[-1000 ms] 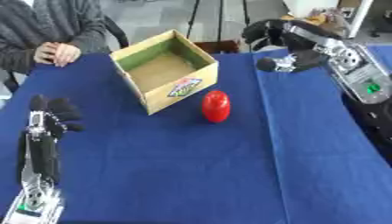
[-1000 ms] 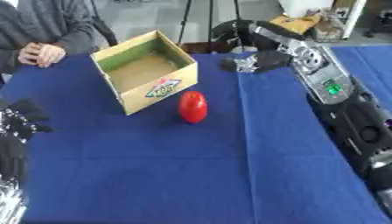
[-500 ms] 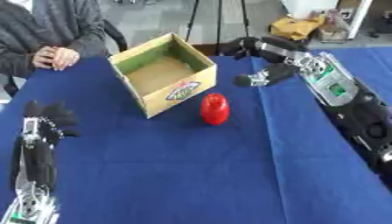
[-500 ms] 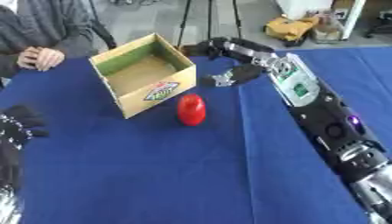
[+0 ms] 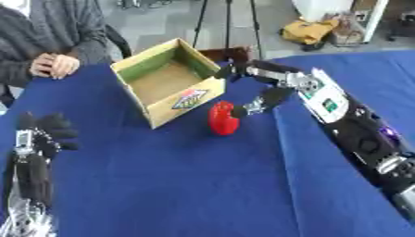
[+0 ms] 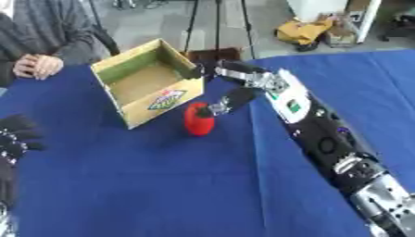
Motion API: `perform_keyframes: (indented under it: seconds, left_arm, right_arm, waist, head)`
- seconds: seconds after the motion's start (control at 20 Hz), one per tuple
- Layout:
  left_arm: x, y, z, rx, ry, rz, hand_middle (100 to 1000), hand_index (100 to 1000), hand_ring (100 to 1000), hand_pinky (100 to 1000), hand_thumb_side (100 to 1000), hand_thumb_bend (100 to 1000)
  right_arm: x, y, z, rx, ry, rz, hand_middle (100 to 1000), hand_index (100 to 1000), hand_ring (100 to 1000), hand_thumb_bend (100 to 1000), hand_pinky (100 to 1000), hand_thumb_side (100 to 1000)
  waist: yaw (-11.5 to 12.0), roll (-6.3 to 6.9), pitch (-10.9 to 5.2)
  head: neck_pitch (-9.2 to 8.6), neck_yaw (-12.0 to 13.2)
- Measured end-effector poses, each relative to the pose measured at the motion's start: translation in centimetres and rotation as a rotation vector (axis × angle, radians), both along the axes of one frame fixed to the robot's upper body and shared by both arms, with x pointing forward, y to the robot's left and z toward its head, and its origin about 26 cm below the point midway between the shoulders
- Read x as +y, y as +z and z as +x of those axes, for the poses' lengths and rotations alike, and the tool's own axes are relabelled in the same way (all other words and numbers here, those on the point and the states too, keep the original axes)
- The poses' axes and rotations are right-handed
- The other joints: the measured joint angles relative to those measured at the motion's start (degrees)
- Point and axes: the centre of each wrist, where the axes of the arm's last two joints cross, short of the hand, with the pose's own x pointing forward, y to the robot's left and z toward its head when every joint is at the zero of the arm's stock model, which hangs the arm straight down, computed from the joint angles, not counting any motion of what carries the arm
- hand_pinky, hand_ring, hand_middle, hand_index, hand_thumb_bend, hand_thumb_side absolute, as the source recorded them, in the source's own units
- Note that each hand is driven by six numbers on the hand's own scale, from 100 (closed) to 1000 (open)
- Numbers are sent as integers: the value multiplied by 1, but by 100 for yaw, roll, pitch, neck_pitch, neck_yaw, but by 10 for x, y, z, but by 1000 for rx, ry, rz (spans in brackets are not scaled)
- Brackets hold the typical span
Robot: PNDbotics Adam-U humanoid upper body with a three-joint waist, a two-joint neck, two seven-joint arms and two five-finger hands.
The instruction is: Pick up objects on the table and place them in the box.
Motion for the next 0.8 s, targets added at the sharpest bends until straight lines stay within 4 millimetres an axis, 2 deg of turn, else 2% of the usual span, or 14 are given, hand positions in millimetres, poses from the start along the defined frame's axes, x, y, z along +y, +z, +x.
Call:
perform_keyframes:
  seconds: [0.5,0.8]
  left_arm:
    - [-3,3,0,-2,-15,-6,581,733,591,501,1000,665]
    - [-4,3,1,-2,-17,-9,580,733,590,501,1000,665]
  right_arm:
    - [9,-29,2,-86,26,-81,899,923,924,650,842,702]
    - [5,-36,3,-87,14,-107,889,915,871,639,781,705]
  waist:
    - [120,32,18]
    - [144,63,36]
  head:
    - [-24,-64]
    - [-24,-86]
